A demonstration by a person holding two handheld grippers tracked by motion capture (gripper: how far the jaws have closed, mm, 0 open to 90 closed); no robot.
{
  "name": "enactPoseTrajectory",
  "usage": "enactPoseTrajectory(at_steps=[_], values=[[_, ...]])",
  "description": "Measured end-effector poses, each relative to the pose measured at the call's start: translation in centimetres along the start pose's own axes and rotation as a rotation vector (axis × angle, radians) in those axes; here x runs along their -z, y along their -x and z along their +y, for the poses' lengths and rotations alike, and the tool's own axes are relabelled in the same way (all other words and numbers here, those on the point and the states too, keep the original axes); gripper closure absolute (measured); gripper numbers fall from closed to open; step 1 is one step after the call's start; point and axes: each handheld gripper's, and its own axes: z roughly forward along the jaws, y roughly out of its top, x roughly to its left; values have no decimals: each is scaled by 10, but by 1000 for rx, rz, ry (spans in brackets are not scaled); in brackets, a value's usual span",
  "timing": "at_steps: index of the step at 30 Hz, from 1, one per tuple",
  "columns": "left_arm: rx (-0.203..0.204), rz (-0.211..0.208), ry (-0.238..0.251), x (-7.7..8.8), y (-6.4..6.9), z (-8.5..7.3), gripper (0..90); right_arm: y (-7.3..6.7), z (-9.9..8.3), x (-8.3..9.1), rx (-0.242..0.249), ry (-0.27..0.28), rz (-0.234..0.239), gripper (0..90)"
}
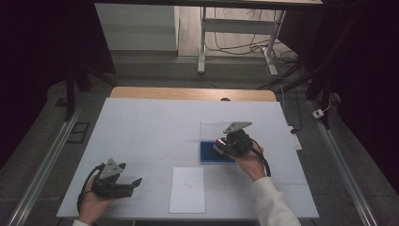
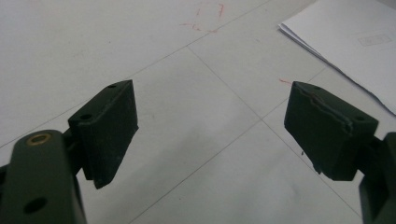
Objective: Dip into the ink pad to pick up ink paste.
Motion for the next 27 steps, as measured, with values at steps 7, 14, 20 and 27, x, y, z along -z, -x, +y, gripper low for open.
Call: enactPoseTrajectory(at_steps=[7,14,20,27], values=[[1,1,0,0,0,0,177,3,-3,12,-33,57,28,698],[1,3,1,0,0,0,177,1,-6,17,-38,88,42,698],[-1,2,2,1,0,0,177,-2,-6,22,-23,100,47,698],[-4,3,4,2,0,0,177,-5,-10,25,-8,94,44,698]])
